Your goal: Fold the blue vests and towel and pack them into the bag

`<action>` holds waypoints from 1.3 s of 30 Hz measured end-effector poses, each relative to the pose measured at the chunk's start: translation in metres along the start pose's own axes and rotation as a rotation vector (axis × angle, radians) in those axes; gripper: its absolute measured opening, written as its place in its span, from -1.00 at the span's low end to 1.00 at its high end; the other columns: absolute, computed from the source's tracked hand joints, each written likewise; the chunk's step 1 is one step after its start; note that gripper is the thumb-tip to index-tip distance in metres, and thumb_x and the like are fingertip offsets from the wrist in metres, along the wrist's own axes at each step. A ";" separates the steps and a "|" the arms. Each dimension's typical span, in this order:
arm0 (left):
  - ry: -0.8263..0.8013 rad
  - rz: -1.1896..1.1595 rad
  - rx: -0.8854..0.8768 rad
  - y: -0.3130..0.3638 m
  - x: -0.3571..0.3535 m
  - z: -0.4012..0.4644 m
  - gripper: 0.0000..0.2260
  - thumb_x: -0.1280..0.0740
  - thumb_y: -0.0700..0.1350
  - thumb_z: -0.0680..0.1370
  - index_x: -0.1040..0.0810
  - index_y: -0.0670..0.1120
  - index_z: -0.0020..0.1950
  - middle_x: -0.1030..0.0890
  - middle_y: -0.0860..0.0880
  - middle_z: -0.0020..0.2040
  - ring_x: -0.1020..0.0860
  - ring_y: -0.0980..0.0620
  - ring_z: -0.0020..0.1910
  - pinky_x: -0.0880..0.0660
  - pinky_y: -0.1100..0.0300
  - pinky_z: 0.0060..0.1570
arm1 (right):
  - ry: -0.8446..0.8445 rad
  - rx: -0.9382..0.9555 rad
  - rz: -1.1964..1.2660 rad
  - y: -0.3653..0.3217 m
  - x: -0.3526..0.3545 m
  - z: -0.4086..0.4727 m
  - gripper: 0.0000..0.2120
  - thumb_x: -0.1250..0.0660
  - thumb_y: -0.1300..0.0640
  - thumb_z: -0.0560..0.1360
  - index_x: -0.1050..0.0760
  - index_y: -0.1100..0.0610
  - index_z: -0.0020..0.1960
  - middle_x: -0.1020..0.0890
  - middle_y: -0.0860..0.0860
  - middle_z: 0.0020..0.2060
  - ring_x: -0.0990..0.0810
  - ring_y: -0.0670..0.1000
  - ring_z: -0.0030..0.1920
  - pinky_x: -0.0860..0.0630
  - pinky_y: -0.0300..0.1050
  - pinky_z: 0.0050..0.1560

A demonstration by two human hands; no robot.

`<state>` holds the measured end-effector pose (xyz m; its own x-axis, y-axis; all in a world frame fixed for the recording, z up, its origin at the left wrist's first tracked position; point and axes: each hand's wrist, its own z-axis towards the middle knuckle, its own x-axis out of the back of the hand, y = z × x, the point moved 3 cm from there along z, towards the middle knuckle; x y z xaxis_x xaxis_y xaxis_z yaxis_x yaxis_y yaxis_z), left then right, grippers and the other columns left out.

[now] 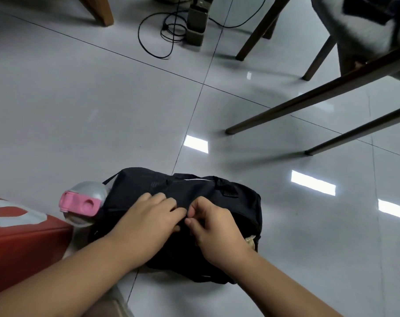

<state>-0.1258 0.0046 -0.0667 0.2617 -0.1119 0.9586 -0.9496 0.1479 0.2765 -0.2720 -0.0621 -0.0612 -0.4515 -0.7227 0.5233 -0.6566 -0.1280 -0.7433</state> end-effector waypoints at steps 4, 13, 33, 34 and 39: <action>0.012 -0.048 0.044 -0.004 -0.004 0.013 -0.69 -0.62 -0.15 0.24 -0.48 0.03 -0.31 -0.45 0.07 -0.39 -0.49 -0.02 -0.38 -0.44 0.10 -0.42 | 0.040 -0.016 -0.082 0.006 0.008 0.000 -0.82 -0.34 0.17 0.55 -0.37 -0.03 -0.12 -0.59 -0.04 -0.34 -0.48 -0.04 -0.35 -0.43 -0.14 -0.27; 0.008 -0.069 0.135 -0.008 -0.007 0.010 -0.70 -0.63 -0.10 0.28 -0.48 0.03 -0.32 -0.43 0.08 -0.40 -0.49 -0.01 -0.40 -0.47 0.12 -0.45 | 0.103 -0.189 -0.204 0.054 0.047 -0.022 -0.79 -0.35 0.11 0.55 -0.34 -0.08 -0.14 -0.58 -0.07 -0.33 -0.50 -0.07 -0.33 -0.48 -0.10 -0.22; -0.037 -0.014 0.145 -0.005 -0.009 0.005 -0.58 -0.60 -0.30 0.18 -0.40 0.02 -0.29 -0.37 0.07 -0.36 -0.41 -0.02 -0.40 -0.38 0.10 -0.46 | 0.146 -0.431 -0.146 0.139 0.099 -0.065 -0.81 -0.38 0.22 0.57 -0.46 0.08 -0.18 -0.65 0.00 -0.39 -0.54 0.01 -0.51 -0.43 -0.14 -0.44; -0.047 -0.018 0.156 -0.005 -0.010 0.005 -0.57 -0.60 -0.30 0.18 -0.39 0.03 -0.29 -0.37 0.07 -0.37 -0.41 -0.02 -0.40 -0.36 0.12 -0.45 | 0.151 -0.430 -0.134 0.139 0.099 -0.064 -0.82 -0.38 0.23 0.57 -0.46 0.09 -0.19 -0.65 0.02 -0.39 -0.54 0.01 -0.51 -0.43 -0.16 -0.45; -0.039 -0.104 0.192 -0.007 -0.008 0.003 -0.68 -0.61 -0.11 0.34 -0.45 0.04 -0.27 -0.42 0.10 -0.36 -0.46 0.01 -0.36 -0.39 0.14 -0.39 | 0.124 -0.451 -0.122 0.139 0.098 -0.058 -0.84 -0.36 0.21 0.58 -0.47 0.12 -0.17 -0.66 0.04 -0.38 -0.59 0.03 -0.47 -0.47 -0.13 -0.41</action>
<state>-0.1220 0.0012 -0.0762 0.3569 -0.1549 0.9212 -0.9342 -0.0555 0.3525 -0.4427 -0.1107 -0.0891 -0.4055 -0.6309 0.6615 -0.8935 0.1207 -0.4326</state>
